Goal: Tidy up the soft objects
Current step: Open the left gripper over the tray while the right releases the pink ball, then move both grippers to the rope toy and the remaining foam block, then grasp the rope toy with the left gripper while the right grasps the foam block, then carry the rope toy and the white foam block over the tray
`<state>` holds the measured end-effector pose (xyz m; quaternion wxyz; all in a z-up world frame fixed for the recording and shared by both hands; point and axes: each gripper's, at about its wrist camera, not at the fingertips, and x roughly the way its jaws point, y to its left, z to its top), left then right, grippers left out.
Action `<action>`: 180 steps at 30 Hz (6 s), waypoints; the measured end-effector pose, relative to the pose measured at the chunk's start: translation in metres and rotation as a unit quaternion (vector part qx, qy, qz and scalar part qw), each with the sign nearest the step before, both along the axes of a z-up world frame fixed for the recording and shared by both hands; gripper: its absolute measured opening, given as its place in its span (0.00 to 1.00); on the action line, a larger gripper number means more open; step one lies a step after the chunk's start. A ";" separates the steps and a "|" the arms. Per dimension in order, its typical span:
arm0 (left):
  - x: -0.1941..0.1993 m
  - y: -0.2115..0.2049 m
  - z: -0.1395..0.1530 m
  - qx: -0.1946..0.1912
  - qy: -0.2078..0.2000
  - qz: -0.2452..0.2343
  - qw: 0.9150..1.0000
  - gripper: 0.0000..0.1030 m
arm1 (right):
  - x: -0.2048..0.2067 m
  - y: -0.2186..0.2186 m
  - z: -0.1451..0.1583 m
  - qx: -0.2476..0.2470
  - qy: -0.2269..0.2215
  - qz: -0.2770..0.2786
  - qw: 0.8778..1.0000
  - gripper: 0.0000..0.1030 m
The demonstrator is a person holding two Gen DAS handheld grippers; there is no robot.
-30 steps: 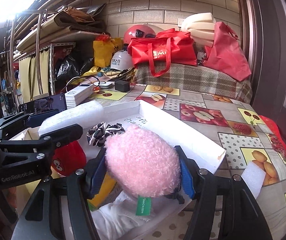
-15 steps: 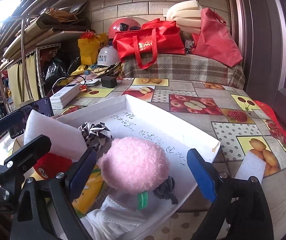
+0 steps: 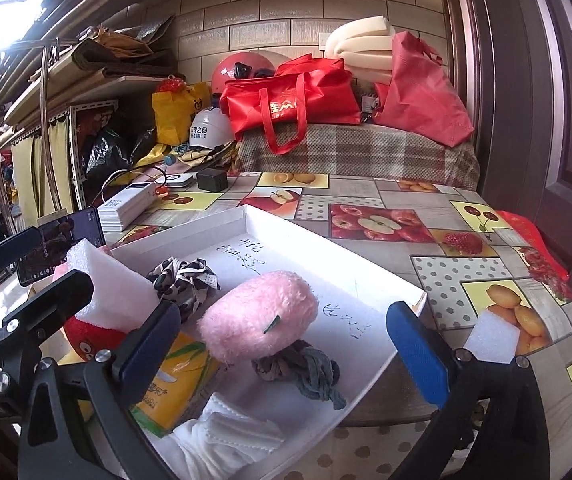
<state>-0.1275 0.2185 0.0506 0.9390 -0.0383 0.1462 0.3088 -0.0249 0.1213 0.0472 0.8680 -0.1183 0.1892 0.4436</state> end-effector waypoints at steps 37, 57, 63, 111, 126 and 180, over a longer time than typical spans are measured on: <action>-0.011 -0.043 0.005 0.010 -0.028 -0.026 0.999 1.00 | 0.001 -0.122 0.017 0.115 -0.031 -0.032 0.992 1.00; 0.056 -0.126 0.001 -0.053 0.047 -0.227 0.971 1.00 | 0.085 -0.213 0.011 0.080 0.007 -0.133 0.988 1.00; 0.113 -0.146 -0.014 -0.085 0.132 -0.260 0.953 1.00 | 0.093 -0.196 0.007 0.052 0.015 -0.102 0.993 1.00; 0.210 -0.171 -0.037 -0.091 0.228 -0.255 0.935 0.30 | 0.160 -0.171 -0.012 -0.066 0.081 -0.089 0.991 0.81; 0.127 -0.210 0.007 0.073 0.045 -0.245 0.966 0.31 | 0.110 -0.210 0.015 0.056 -0.033 -0.121 0.991 0.81; -0.026 -0.053 0.003 -0.009 -0.029 -0.041 0.999 0.31 | -0.025 -0.115 0.014 0.065 -0.076 0.021 0.995 0.82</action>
